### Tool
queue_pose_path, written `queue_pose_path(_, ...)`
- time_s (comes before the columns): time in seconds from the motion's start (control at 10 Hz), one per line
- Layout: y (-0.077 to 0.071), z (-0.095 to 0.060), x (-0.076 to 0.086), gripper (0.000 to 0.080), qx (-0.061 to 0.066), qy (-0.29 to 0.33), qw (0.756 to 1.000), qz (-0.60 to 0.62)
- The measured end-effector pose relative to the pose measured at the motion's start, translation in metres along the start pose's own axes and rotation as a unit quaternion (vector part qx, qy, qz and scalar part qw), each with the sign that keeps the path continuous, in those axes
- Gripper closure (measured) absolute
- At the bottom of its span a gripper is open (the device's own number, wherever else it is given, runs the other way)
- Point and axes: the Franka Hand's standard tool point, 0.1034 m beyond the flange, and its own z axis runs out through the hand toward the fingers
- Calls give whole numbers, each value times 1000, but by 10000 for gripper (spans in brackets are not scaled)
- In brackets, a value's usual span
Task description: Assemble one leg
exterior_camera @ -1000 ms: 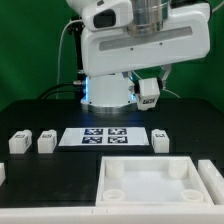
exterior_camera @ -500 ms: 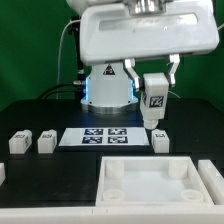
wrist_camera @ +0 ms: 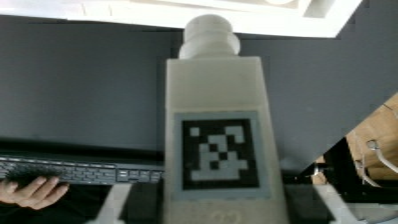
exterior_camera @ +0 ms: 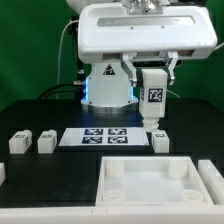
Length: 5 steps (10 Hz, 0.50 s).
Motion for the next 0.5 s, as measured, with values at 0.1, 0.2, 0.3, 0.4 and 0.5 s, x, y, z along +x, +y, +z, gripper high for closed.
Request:
queue_pose_path(0.1, -1, 1, -2, 505, 0, -1, 1000, 0)
queue_pose_path(0.2, -7, 10, -7, 505, 5, -3, 1000, -2)
queue_pose_path(0.3, -13, 26, -6, 505, 12, -7, 1000, 0)
queue_pose_path(0.4, -20, 40, -2, 505, 19, -7, 1000, 2)
queue_pose_path(0.5, -29, 55, -5, 505, 25, -9, 1000, 6)
